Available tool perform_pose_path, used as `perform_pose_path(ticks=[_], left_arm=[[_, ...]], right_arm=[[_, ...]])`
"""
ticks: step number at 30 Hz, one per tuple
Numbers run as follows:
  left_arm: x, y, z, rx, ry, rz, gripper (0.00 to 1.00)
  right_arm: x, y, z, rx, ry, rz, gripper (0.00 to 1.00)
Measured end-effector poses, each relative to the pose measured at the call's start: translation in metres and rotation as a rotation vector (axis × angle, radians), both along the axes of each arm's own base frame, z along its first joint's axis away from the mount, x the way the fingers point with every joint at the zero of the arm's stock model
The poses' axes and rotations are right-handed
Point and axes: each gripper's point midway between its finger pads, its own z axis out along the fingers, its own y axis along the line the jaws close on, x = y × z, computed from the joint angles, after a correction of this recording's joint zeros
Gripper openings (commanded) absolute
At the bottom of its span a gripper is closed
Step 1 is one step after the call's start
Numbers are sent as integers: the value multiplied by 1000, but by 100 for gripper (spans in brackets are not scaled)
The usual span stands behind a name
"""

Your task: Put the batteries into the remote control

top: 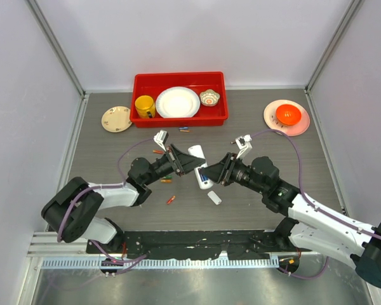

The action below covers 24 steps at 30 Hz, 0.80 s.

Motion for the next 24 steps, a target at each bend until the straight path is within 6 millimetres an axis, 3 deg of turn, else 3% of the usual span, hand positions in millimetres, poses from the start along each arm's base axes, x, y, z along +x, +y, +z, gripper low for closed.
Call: perform_pose_path(ticks=[8,13,24], left_arm=[[-3,-5,-19,35,35,-30,0],[-7,-7,-18,28,41,-48,0],[-7,-7,-17,22,38,-49,0]], right_arm=[[-5,3,-14,1,64,23,47],[-11,4,-17,-6,80,48,53],[-16,-3,-6,28,85,56,57]])
